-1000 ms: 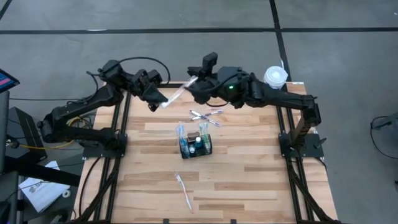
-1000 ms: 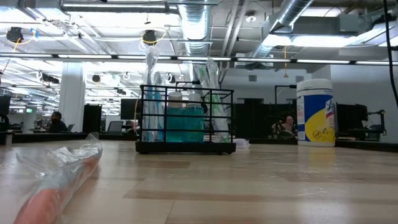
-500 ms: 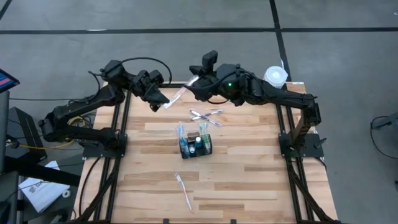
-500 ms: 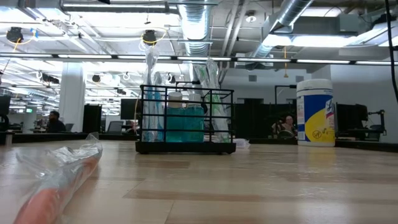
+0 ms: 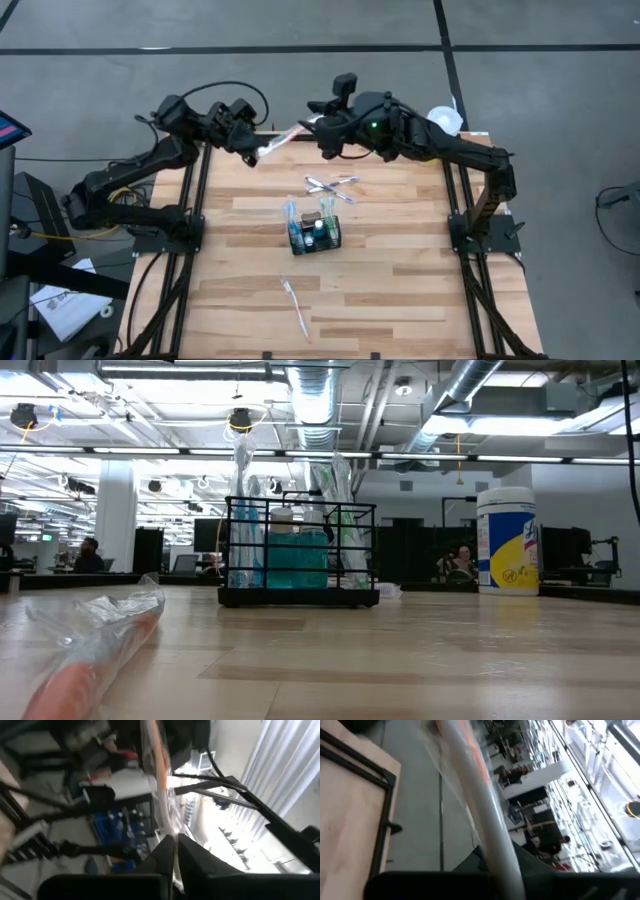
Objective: Pick & Place toothbrushing station
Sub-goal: Put the left orange toothbrush into the mesh organizer
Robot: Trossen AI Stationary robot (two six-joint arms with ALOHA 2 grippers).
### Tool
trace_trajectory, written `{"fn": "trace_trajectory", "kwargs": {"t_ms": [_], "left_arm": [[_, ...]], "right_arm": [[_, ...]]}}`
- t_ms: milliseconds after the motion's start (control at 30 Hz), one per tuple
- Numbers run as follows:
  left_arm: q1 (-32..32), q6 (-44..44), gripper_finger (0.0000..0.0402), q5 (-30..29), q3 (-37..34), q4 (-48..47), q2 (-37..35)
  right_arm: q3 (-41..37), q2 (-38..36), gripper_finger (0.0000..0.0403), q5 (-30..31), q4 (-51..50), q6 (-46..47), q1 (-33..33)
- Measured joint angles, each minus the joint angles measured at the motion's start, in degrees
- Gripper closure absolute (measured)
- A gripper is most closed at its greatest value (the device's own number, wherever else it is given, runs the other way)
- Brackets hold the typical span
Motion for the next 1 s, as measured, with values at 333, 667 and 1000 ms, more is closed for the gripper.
{"fn": "trace_trajectory", "kwargs": {"t_ms": [333, 667, 1000], "left_arm": [[3.8, 9.15, 0.0277, 2.7, -0.13, -0.17, -0.5], [9.68, 12.73, 0.0168, 2.8, -0.17, -0.17, -0.07], [16.41, 14.13, 0.0148, 2.31, -0.17, 0.16, -0.09]], "right_arm": [[5.24, -0.03, 0.0402, -6.64, -6.29, 0.67, 0.45], [9.74, -0.13, 0.0402, -13.85, -10.25, 8.21, -0.57], [10.07, -0.05, 0.0402, -18.48, -13.79, 14.8, -0.92]]}}
